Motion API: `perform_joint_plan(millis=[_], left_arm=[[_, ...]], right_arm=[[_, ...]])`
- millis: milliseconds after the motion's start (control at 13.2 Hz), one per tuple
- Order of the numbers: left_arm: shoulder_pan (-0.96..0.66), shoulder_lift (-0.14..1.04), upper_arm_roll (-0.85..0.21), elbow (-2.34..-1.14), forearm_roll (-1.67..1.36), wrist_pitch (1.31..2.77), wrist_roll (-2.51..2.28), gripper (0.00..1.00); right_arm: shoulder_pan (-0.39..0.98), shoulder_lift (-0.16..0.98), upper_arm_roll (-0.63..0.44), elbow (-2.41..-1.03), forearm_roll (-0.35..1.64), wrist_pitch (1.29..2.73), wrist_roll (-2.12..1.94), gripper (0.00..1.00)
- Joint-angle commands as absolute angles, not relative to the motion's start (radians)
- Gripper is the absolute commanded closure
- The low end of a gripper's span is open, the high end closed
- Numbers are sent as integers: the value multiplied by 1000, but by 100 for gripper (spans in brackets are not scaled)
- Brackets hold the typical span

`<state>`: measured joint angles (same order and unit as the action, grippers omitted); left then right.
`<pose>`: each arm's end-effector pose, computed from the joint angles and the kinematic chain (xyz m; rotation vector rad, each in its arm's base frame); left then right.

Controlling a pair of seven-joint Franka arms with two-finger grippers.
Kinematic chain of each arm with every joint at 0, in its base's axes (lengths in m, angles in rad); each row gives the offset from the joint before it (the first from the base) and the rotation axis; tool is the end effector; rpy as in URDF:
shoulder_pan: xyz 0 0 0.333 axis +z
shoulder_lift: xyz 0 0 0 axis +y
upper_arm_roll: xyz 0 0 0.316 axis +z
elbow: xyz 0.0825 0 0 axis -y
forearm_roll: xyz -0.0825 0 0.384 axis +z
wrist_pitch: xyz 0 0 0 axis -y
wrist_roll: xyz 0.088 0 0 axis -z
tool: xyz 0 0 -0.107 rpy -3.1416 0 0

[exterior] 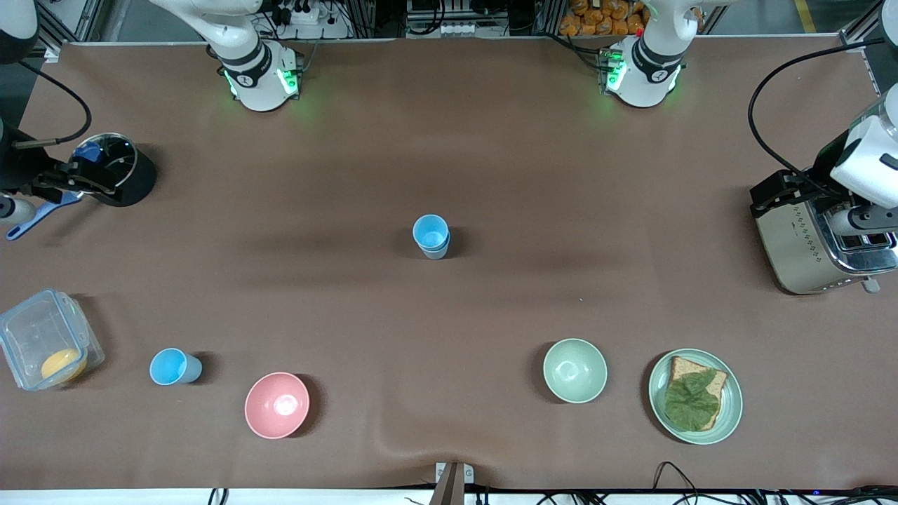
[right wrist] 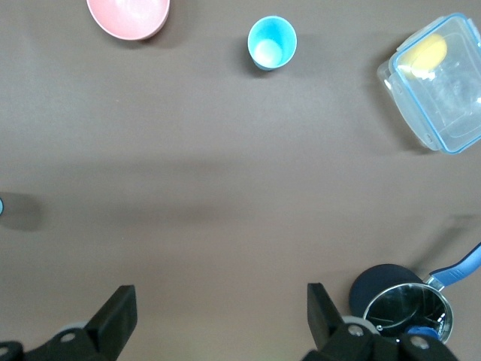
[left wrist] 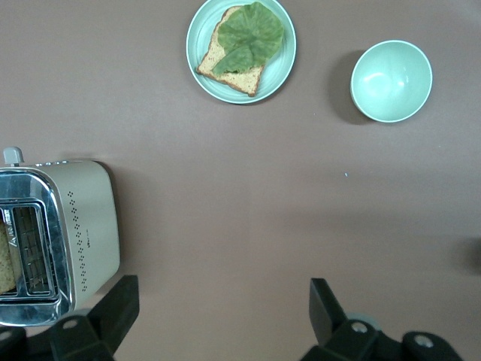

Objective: Stack blue cups with both arms

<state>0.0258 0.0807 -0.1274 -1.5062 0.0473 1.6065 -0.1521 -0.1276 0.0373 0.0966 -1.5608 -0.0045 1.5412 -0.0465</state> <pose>0.5807 -0.0511 0.6128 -3.1062 -0.0774 -0.0385 0.5617 -0.0189 0.6060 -3.1389 -0.0244 0.0890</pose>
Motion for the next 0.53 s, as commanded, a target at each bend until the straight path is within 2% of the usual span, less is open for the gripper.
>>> perform_joint_plan(millis=[0, 453], left_arm=[[32, 71, -127, -1476, 29, 1586, -121, 0], [32, 71, -130, -1439, 29, 1490, -121, 0]], right_arm=[[-135, 41, 109, -1543, 2, 1531, -41, 0], [-100, 40, 107, -1548, 0, 1531, -31, 0]])
